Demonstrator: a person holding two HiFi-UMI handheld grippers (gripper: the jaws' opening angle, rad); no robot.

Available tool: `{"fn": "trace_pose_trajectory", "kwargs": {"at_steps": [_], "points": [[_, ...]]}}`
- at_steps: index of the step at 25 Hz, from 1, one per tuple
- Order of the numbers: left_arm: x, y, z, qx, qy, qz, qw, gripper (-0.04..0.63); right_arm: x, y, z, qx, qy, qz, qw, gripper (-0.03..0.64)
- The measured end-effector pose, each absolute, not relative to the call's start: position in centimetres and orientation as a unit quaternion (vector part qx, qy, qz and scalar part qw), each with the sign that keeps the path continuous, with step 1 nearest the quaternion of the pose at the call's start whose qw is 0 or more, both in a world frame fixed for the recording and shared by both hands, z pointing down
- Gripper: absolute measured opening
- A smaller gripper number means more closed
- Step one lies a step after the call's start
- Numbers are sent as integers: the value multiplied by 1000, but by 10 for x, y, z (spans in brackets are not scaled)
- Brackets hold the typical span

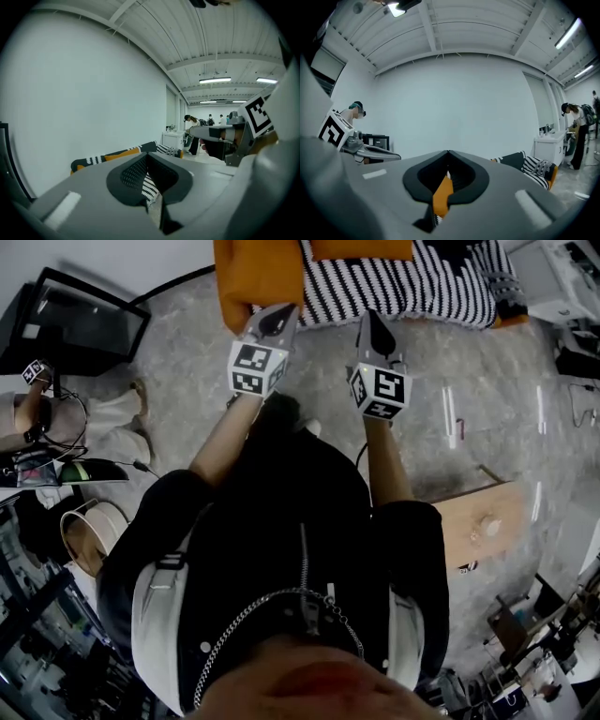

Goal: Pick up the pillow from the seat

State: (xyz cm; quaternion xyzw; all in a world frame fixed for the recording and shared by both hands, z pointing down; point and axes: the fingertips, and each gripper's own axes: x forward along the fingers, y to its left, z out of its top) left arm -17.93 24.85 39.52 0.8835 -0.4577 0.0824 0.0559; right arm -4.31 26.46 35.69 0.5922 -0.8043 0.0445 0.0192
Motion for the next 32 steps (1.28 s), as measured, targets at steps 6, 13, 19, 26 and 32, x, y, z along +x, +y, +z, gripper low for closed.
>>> {"fn": "trace_pose_trajectory", "kwargs": {"at_steps": [6,13,19,26,32], "points": [[-175,252,392,885,-456,81,57,11,-42,269,353,588,-807,44,15,2],[-174,257,389,886,-453,80,54,11,-45,275,350,578,-815,41,16,2],[-168,260,387,888,-449,83,51,11,-41,280,351,571,-819,50,13,2],[-162,256,392,897,-430,91,55,11,-40,276,353,573,-817,56,15,2],[-144,242,403,903,-415,92,62,11,-26,266,361,580,-812,60,24,2]]}}
